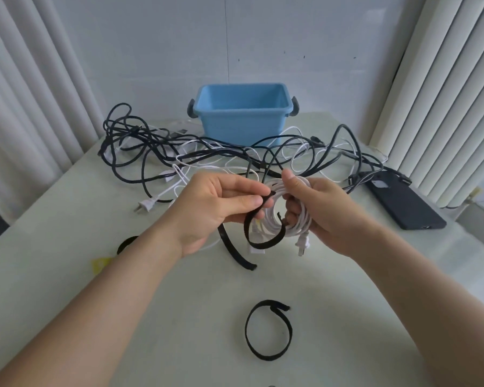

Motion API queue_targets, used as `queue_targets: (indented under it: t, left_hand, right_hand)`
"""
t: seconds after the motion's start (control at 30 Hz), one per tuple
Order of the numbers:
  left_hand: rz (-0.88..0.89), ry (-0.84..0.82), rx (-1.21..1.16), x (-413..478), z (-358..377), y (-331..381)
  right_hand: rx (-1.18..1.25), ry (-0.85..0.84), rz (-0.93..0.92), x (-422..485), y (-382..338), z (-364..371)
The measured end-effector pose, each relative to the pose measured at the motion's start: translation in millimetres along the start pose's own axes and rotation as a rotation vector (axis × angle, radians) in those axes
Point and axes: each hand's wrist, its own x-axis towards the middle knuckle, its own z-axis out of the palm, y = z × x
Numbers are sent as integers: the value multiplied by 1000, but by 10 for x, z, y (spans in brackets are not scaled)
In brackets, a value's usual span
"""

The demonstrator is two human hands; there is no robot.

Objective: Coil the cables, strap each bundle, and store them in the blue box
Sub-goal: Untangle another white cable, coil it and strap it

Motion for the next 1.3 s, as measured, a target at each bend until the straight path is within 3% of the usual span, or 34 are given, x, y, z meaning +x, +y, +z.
queue_targets:
  t: [0.33, 0.63, 0.87, 1.1, 1.3]
  left_hand:
    - [-51, 231, 26, 4, 72, 48]
    - [-107, 314, -274, 36, 80, 75]
    - [-4, 468, -426, 36, 138, 77]
    - [115, 457, -198, 28, 178, 20]
    - [124, 317, 3, 36, 115, -49]
  right_hand:
    - [-115, -42, -90, -13, 20, 18]
    - [-228, -124, -153, -22, 44, 0]
    - [-248, -257, -161, -69, 24, 55]
    - [-192, -360, -114, -121, -20, 87]
    - [-109, -331, -66, -101, -10, 78]
